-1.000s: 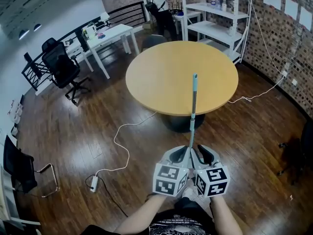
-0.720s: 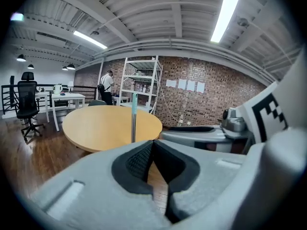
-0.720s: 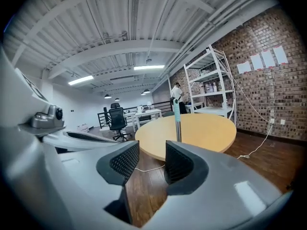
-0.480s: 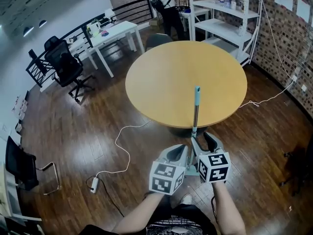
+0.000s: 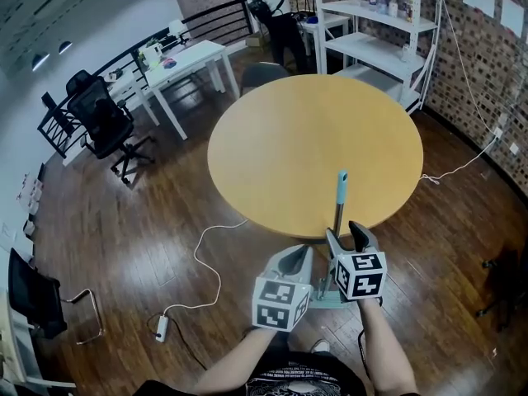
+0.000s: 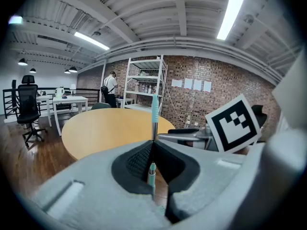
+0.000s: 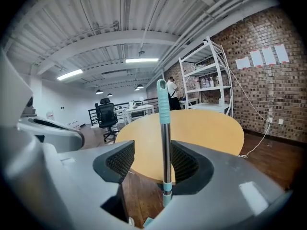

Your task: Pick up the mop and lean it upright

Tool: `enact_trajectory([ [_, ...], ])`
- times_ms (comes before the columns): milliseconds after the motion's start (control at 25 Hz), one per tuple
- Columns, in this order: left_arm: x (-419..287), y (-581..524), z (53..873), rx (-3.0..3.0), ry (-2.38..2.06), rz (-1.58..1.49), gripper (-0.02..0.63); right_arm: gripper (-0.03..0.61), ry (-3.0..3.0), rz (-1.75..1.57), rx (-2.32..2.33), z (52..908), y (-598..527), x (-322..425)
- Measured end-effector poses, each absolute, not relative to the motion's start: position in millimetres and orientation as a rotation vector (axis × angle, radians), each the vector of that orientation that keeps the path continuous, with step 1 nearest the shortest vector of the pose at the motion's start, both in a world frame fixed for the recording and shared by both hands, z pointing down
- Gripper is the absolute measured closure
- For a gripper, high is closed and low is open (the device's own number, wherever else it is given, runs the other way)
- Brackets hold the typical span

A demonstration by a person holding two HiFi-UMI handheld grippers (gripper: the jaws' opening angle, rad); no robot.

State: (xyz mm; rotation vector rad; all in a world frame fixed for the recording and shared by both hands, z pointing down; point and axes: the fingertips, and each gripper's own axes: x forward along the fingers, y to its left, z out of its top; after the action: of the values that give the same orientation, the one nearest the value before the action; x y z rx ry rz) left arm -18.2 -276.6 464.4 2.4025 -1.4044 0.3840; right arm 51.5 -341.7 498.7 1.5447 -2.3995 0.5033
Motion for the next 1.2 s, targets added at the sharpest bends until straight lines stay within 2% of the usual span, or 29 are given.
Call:
enact_trajectory([
  [360, -43.4, -322.7, 469.0, 2.450, -1.339, 0.405, 0.609, 0.364, -2.281, 0.513, 1.639, 525.3, -402.6, 46.7],
  [480, -52.2, -334.6, 474.2, 2.446, -1.337, 0.395, 0.610, 0.464, -2.247, 0.477, 1.672, 533.2, -415.2, 47.9],
  [520, -53.5, -337.6, 475.8, 2.445, -1.334, 0.393, 0.609, 0.471, -2.244, 0.468, 1.677, 535.1, -417.5, 48.5],
  [1200, -58.6, -318.0, 480.7, 2.411, -1.308, 0.360, 0.609, 0.477, -2.250, 0.420, 1.751, 519.6, -376.1, 55.7],
])
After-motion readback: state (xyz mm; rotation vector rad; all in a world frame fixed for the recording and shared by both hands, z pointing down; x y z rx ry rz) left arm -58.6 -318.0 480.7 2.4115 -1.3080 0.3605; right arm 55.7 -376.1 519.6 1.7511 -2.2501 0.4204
